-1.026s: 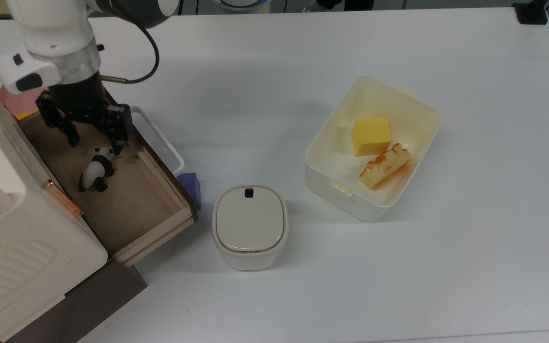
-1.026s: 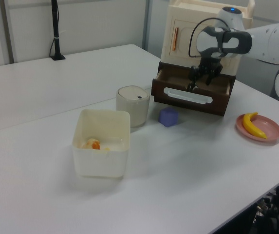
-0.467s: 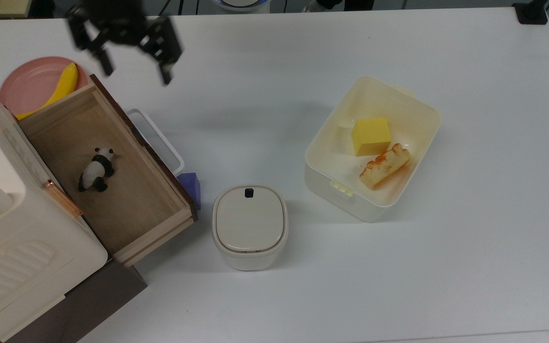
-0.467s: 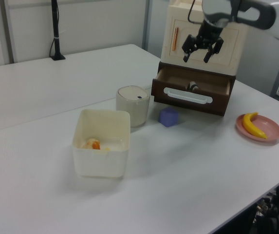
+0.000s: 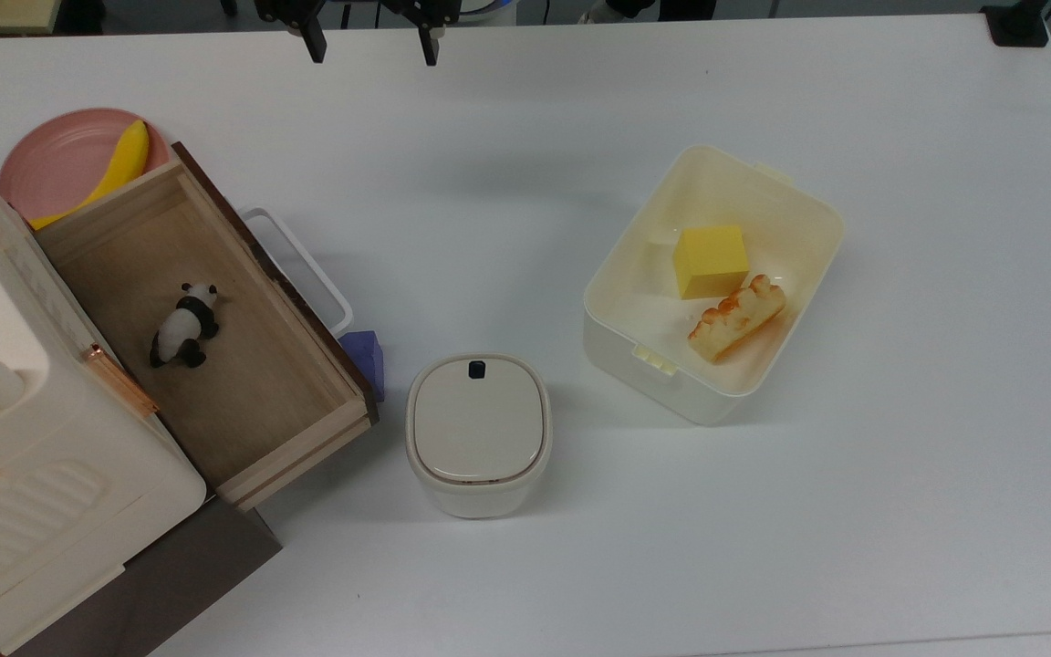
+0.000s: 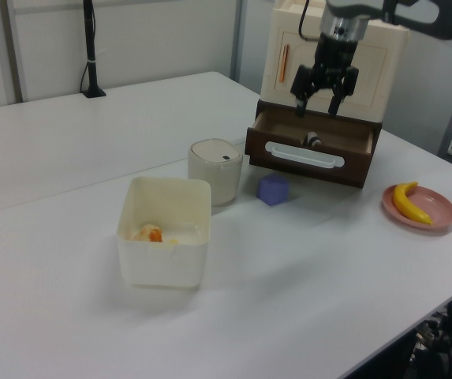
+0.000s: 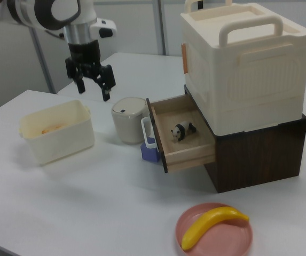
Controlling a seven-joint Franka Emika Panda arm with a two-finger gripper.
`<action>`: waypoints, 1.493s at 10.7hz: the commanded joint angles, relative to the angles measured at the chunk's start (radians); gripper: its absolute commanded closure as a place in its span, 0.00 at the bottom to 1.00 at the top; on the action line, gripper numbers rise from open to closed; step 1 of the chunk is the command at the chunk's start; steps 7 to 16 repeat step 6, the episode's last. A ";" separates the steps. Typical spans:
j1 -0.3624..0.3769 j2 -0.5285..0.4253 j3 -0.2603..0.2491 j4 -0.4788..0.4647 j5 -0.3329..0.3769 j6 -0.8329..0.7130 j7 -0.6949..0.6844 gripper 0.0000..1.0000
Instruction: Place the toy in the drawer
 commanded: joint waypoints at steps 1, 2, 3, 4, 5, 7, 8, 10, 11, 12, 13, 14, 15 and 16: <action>0.005 -0.026 0.019 -0.072 -0.077 0.009 -0.068 0.00; 0.005 -0.026 0.015 -0.071 -0.079 0.009 -0.065 0.00; 0.003 -0.024 0.013 -0.068 -0.082 0.007 -0.058 0.00; 0.002 -0.026 0.012 -0.066 -0.080 0.003 -0.056 0.00; 0.000 -0.024 0.012 -0.066 -0.082 0.003 -0.054 0.00; 0.002 -0.021 0.013 -0.068 -0.082 0.000 -0.054 0.00; 0.002 -0.021 0.013 -0.068 -0.082 0.000 -0.054 0.00; 0.002 -0.021 0.013 -0.068 -0.082 0.000 -0.054 0.00; 0.002 -0.021 0.013 -0.068 -0.082 0.000 -0.054 0.00; 0.002 -0.021 0.013 -0.068 -0.082 0.000 -0.054 0.00; 0.002 -0.021 0.013 -0.068 -0.082 0.000 -0.054 0.00; 0.002 -0.021 0.013 -0.068 -0.082 0.000 -0.054 0.00; 0.002 -0.021 0.013 -0.068 -0.082 0.000 -0.054 0.00; 0.002 -0.021 0.013 -0.068 -0.082 0.000 -0.054 0.00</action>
